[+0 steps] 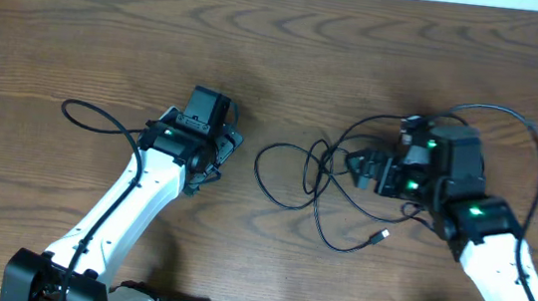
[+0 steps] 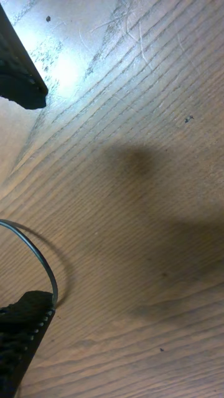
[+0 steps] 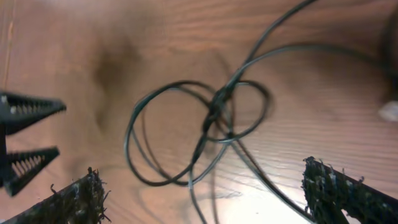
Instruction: Untangle cables
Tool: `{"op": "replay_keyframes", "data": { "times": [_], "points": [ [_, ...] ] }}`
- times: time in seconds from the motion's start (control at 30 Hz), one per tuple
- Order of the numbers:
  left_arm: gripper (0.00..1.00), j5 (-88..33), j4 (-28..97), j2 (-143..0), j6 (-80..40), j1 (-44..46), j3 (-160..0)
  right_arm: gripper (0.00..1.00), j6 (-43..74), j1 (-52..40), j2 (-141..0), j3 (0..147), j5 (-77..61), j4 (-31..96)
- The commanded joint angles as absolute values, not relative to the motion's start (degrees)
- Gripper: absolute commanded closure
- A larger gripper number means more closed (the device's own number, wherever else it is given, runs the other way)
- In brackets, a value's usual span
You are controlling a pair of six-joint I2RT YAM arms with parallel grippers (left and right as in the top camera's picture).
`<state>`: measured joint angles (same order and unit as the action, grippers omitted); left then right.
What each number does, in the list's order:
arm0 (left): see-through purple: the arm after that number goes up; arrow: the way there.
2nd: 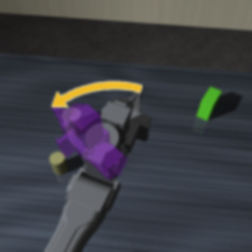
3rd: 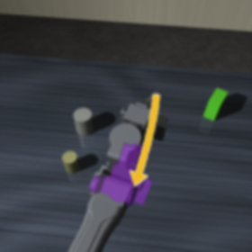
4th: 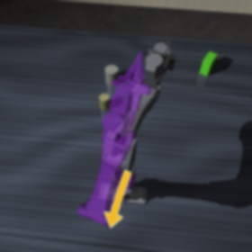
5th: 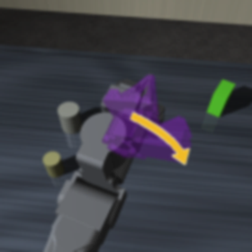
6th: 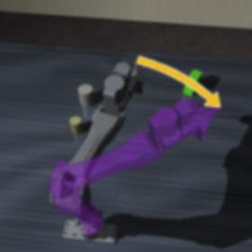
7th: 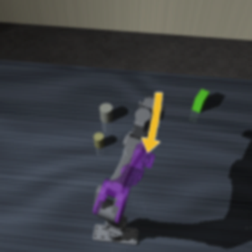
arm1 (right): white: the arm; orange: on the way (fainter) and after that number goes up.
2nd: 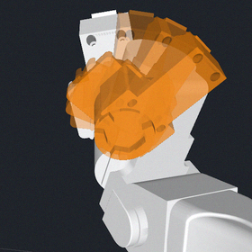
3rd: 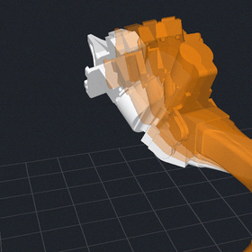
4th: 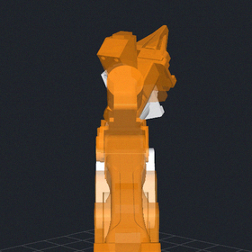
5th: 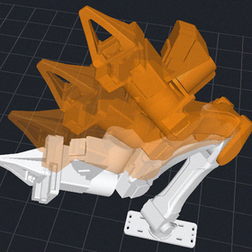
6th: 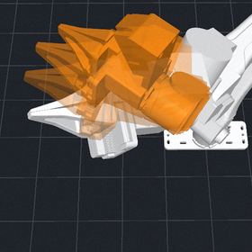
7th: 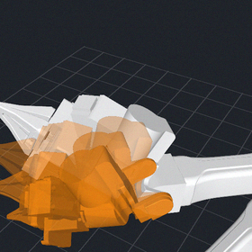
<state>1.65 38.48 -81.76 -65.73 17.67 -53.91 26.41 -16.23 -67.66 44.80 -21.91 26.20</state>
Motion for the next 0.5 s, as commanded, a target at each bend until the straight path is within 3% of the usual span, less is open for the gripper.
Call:
{"op": "replay_keyframes", "data": {
  "times": [0.0,0.17,0.4,0.47],
  "points": [
    [0.02,2.24,38.76,-81.21,-65.12,17.41,-54.22,0.01,23.00,-20.38,-70.19,44.99,-21.10,23.29],
    [0.02,7.77,40.91,-81.21,-63.66,16.67,-54.22,0.01,18.11,-26.55,-76.47,44.99,-14.81,19.64],
    [0.02,7.53,45.76,-81.21,-63.68,9.96,-54.22,0.01,18.15,-33.78,-84.36,44.99,-17.15,13.54],
    [0.02,6.85,46.96,-81.21,-63.66,8.45,-54.22,0.12,18.17,-34.72,-84.86,44.99,-19.07,10.39]
  ]
}}
